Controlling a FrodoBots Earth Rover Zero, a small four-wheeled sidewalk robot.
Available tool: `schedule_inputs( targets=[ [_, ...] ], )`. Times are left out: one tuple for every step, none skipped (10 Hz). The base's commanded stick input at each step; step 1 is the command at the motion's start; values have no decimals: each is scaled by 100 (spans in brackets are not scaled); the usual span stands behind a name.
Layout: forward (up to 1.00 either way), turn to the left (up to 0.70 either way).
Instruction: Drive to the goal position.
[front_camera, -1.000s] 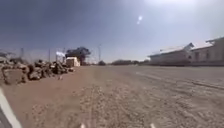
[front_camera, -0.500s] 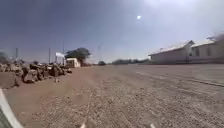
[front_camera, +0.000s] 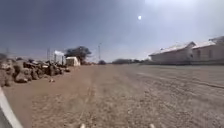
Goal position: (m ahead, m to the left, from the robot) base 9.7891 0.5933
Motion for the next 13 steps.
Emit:
schedule_inputs(
  targets=[
    [70, 0],
    [70, 0],
    [70, 0],
    [70, 0],
    [70, 0],
    [70, 0],
    [70, 0],
    [70, 0],
    [70, 0],
    [70, 0],
    [70, 0],
    [70, 0],
    [70, 0]
  ],
)
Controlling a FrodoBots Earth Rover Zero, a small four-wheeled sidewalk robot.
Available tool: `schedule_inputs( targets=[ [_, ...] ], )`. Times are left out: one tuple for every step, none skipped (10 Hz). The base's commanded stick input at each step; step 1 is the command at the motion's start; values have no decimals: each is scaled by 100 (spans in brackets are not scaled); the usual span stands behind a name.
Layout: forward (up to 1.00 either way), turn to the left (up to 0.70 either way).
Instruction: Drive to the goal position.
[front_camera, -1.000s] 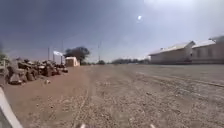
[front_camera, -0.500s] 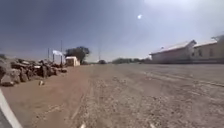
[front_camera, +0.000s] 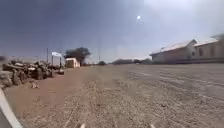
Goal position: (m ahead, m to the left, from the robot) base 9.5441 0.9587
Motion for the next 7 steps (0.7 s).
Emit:
schedule_inputs(
  targets=[
    [70, 0],
    [70, 0],
    [70, 0],
    [70, 0],
    [70, 0],
    [70, 0],
    [70, 0]
  ],
)
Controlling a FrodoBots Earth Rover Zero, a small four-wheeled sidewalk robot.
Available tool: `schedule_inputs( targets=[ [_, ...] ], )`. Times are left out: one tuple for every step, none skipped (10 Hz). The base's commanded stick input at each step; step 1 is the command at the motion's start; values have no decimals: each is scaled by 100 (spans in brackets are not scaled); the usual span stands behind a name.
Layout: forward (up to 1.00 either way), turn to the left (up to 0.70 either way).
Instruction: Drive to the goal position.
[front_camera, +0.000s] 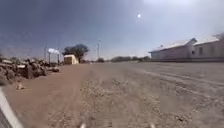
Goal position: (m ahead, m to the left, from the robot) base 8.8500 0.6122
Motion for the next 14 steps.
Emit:
schedule_inputs(
  targets=[
    [70, 0],
    [70, 0],
    [70, 0],
    [70, 0],
    [70, 0],
    [70, 0],
    [70, 0],
    [70, 0],
    [70, 0],
    [70, 0],
    [70, 0],
    [70, 0],
    [70, 0],
    [70, 0]
  ],
)
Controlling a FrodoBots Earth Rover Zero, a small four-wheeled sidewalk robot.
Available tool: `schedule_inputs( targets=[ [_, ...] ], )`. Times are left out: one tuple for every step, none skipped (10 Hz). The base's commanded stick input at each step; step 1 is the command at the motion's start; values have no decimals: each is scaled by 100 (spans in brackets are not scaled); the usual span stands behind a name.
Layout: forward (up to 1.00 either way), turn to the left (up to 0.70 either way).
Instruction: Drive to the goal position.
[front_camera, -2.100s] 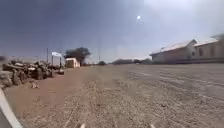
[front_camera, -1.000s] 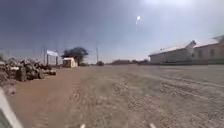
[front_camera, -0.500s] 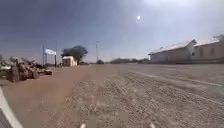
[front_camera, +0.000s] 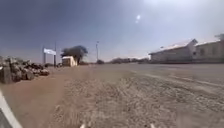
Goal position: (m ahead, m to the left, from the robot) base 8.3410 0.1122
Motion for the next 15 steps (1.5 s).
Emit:
schedule_inputs(
  targets=[
    [70, 0],
    [70, 0],
    [70, 0],
    [70, 0],
    [70, 0],
    [70, 0],
    [70, 0],
    [70, 0],
    [70, 0],
    [70, 0],
    [70, 0],
    [70, 0],
    [70, 0],
    [70, 0],
    [70, 0]
  ],
)
